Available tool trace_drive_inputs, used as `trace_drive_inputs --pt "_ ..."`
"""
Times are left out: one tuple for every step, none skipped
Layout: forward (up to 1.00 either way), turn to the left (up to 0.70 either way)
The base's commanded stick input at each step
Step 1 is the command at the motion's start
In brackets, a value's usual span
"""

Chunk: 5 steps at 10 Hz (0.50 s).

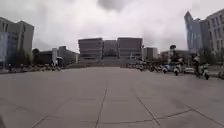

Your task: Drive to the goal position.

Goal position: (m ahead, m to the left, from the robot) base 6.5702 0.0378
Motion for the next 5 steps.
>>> trace_drive_inputs --pt "0.60 0.01" --pt "0.60 0.01" --pt "0.60 0.01" --pt "0.60 0.01" --pt "0.60 0.01"
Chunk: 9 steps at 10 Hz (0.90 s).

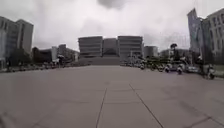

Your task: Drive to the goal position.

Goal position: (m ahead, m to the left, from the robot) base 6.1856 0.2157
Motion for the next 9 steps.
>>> trace_drive_inputs --pt "0.60 0.01" --pt "0.60 0.01" --pt "0.60 0.01" --pt "0.60 0.01" --pt "0.60 0.01" --pt "0.60 0.01" --pt "0.60 0.01" --pt "0.60 0.01" --pt "0.60 0.01"
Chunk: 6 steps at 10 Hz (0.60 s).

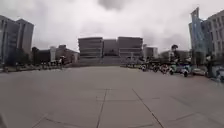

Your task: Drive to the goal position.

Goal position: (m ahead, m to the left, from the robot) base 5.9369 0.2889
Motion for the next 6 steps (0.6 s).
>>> trace_drive_inputs --pt "0.60 0.01" --pt "0.60 0.01" --pt "0.60 0.01" --pt "0.60 0.01" --pt "0.60 0.01" --pt "0.60 0.01"
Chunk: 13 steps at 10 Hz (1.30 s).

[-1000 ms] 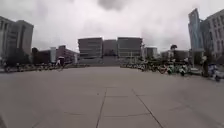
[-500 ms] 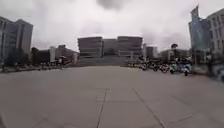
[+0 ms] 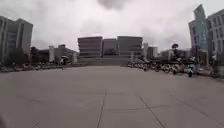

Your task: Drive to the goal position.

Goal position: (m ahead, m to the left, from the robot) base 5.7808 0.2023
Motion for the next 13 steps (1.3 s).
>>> trace_drive_inputs --pt "0.60 0.01" --pt "0.60 0.01" --pt "0.60 0.01" --pt "0.60 0.01" --pt "0.60 0.01" --pt "0.60 0.01" --pt "0.60 0.01" --pt "0.60 0.01" --pt "0.60 0.01" --pt "0.60 0.01" --pt "0.60 0.01" --pt "0.60 0.01" --pt "0.60 0.01"
